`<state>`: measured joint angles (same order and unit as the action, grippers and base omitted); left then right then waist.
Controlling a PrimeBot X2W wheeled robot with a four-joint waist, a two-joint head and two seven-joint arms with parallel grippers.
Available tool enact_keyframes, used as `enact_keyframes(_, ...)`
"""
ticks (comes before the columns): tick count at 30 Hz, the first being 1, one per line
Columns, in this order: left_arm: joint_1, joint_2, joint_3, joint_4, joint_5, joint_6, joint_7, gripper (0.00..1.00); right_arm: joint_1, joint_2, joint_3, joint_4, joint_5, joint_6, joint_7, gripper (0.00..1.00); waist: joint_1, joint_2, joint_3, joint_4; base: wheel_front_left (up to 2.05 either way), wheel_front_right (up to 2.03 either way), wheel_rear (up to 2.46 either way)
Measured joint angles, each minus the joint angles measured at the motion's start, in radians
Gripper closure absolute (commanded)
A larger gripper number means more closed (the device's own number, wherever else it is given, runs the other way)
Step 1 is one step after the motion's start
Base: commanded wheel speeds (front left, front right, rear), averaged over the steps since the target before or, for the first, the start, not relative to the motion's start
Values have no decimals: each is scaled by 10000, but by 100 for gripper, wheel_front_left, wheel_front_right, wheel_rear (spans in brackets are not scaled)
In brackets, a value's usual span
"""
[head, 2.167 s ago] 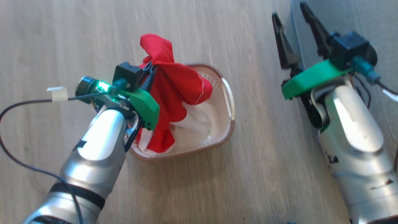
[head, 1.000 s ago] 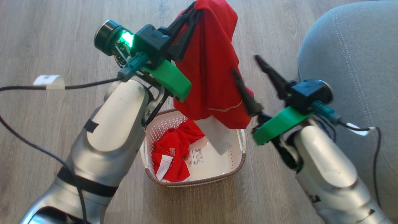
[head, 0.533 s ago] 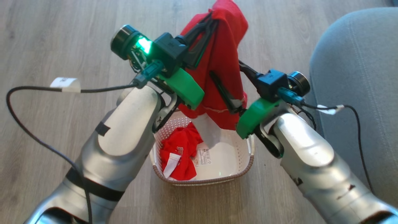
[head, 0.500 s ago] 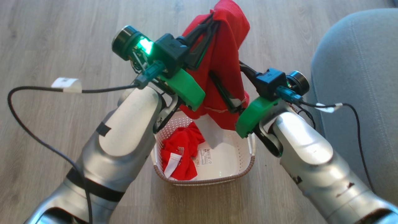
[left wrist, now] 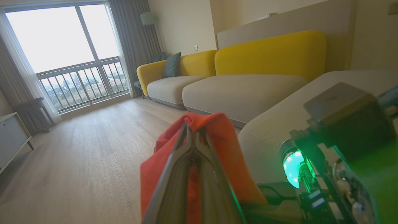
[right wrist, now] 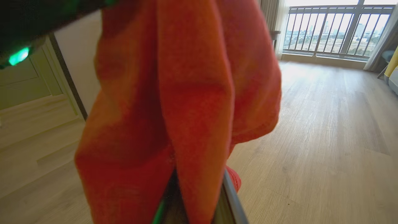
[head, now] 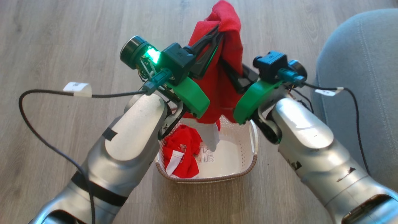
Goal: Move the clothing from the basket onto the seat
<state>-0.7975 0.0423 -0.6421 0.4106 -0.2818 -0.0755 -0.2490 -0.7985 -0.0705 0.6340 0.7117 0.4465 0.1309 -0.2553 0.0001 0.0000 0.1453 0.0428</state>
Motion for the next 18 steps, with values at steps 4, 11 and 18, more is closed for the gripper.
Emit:
enact_keyframes(4, 41, 4, 19, 40, -290, -63, -33, 0, 44, 2, -769, -399, -268, 0, 0, 100, 0, 0, 29, -231, 0, 0, 0)
enact_keyframes(11, 423, 217, 27, 265, -366, -182, -33, 0, 453, 0, -1843, -794, -711, 0, 0, 100, 0, 0, 51, -739, 0, 0, 0)
enact_keyframes(18, 905, 683, 111, 299, -366, -272, -33, 0, 955, 0, -2360, -1549, -982, 0, 0, 100, -1, 0, 36, -1796, 0, 0, 0)
